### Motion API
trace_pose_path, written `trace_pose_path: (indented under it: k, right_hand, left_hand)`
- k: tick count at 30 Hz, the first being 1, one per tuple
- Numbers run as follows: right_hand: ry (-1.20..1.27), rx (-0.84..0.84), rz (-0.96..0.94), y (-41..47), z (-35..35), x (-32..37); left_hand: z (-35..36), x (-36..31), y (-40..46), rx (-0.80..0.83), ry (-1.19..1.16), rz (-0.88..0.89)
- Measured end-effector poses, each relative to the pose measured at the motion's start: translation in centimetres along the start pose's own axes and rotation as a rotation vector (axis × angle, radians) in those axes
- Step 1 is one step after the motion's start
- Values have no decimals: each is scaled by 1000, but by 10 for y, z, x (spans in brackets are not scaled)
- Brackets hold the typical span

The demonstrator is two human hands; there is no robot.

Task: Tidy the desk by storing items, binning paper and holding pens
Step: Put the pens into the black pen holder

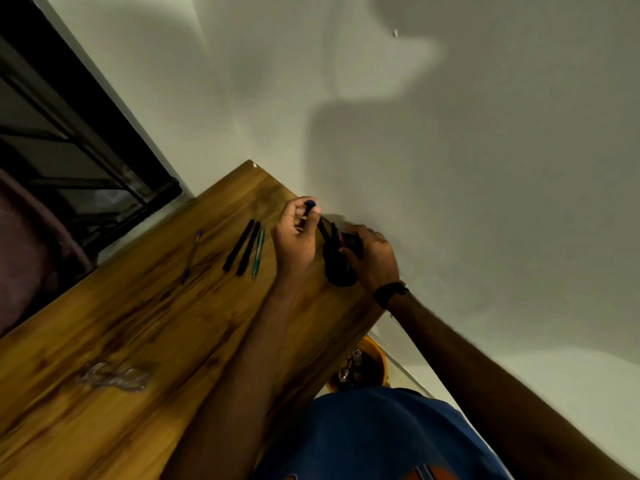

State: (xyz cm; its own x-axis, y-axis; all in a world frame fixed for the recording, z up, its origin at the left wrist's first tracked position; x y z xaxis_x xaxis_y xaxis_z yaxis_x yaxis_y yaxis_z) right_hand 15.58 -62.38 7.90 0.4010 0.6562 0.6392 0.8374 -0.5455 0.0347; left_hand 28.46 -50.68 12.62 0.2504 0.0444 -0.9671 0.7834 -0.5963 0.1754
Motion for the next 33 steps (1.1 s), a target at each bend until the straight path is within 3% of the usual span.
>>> trace_pose_path:
  k: [5, 10, 16, 22, 26, 30, 33]
  right_hand:
    - [24, -55, -23, -4, -9, 5]
    - [24, -167, 13, -12, -16, 8]
    - [99, -118, -118, -14, -4, 35]
    - [88, 86, -223, -19, 45, 68]
    - [25, 333, -226, -21, 91, 87]
    - [-143, 476, -271, -12, 127, 113]
    - [-258, 555, -217, 5, 159, 119]
  left_hand:
    - [10, 7, -8, 32, 86, -30]
    - [22, 40, -17, 82, 184, -185]
    - [13, 57, -31, 57, 257, -269]
    - [-37, 85, -55, -25, 350, -303]
    - [-89, 119, -88, -87, 628, -335]
    - [-117, 159, -136, 7, 931, -494]
    - [-124, 174, -152, 112, 1086, -506]
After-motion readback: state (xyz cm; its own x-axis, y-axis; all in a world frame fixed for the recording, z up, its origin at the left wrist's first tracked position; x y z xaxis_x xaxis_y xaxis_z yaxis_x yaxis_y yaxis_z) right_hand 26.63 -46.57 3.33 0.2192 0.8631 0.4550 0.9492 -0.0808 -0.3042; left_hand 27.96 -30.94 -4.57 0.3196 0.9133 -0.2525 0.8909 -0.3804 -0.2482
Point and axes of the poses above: each hand's wrist, its own y-axis towards the middle knuckle, its own z-axis out of the palm, x = y × z, the point moved 8 cm from there along y, towards the middle knuckle, and after that the axes turned 11 degrees about x, right-handed, at the moved point
